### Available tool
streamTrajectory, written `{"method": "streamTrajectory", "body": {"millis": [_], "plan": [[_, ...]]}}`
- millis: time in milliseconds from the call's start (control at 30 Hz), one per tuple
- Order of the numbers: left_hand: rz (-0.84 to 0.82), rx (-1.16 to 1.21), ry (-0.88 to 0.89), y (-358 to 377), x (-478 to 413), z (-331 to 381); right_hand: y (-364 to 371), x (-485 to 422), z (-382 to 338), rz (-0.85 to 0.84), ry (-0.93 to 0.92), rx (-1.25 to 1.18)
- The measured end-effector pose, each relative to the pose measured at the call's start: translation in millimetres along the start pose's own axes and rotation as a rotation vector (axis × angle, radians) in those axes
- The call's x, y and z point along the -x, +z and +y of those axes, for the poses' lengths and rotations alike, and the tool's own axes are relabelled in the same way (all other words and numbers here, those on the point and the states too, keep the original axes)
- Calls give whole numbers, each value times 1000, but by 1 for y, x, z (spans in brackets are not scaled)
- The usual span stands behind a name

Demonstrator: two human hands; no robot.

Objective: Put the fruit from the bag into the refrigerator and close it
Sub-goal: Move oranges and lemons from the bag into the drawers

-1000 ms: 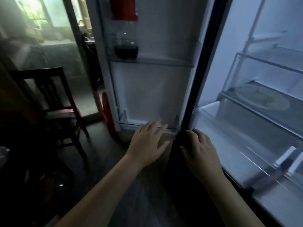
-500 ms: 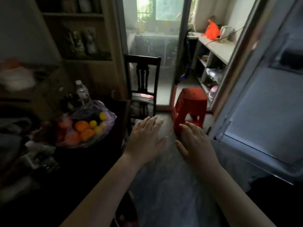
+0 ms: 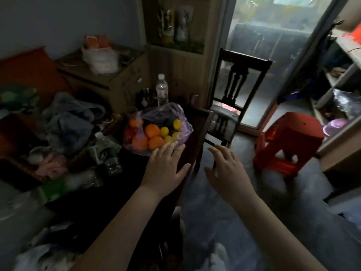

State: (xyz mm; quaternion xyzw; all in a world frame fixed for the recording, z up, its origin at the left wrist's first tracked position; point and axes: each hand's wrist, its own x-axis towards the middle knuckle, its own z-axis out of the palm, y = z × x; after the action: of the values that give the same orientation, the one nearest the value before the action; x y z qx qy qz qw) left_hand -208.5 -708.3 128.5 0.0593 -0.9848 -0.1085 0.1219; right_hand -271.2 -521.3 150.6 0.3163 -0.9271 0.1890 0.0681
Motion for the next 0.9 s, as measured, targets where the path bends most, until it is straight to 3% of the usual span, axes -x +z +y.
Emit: {"method": "streamTrajectory", "body": {"millis": [567,767,900], "plan": [[-77,-4,-501,75,-86,-44,85,-170,79,-321,-325,-126],[-105,1,-625,97,-117,-68,127,-229,80,-382,-462,-203],[-82,17,-676,117,-140,-88,167,-264,69,-433,-453,-254]]}}
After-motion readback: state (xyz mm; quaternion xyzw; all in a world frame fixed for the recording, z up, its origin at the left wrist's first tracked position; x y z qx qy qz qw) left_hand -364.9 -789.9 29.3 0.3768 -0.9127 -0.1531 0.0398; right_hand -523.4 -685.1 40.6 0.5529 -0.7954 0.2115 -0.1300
